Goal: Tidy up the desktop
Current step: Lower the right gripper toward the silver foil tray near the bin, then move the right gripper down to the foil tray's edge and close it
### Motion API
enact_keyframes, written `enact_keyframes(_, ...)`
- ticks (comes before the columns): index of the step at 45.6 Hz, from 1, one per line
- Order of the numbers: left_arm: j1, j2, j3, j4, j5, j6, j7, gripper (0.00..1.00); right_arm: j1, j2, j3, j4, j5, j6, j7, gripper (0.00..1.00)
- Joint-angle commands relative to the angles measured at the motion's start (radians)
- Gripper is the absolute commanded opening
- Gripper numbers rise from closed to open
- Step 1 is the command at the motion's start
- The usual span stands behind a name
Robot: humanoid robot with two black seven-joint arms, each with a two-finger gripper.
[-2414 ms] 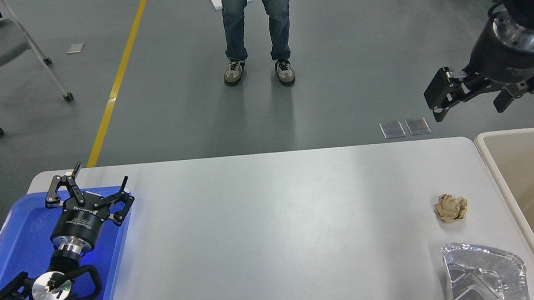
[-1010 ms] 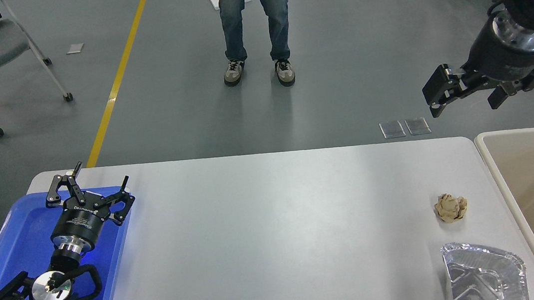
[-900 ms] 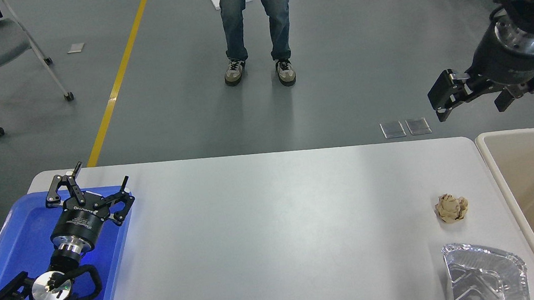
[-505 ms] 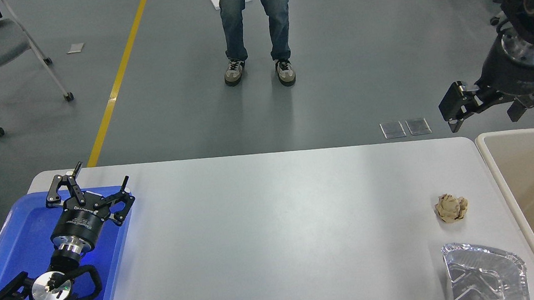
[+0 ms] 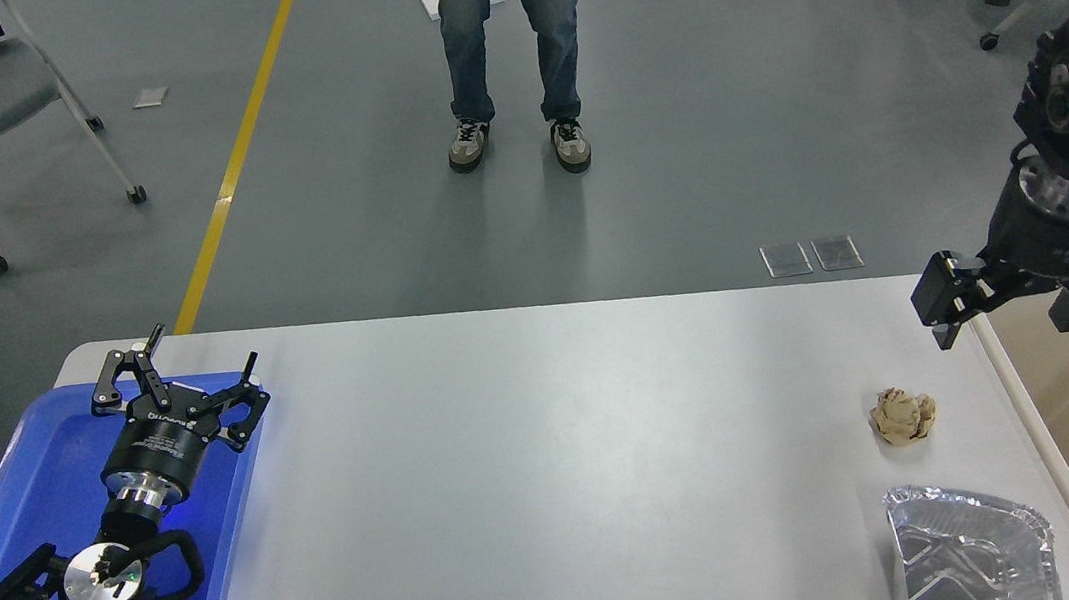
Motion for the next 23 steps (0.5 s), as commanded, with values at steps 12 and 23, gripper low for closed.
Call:
enact_keyframes(12, 0.000, 0.000, 0.000, 0.000, 0.000, 0.000, -0.001, 1.00, -0.122, -0.055, -0.002, -0.007, 0.010, 0.000, 0.000, 1.00)
enact_keyframes(23, 0.000, 0.000, 0.000, 0.000, 0.000, 0.000, -0.001, 1.00, -0.162, -0.153, 0.006, -0.007, -0.006, 0.000, 0.000, 1.00)
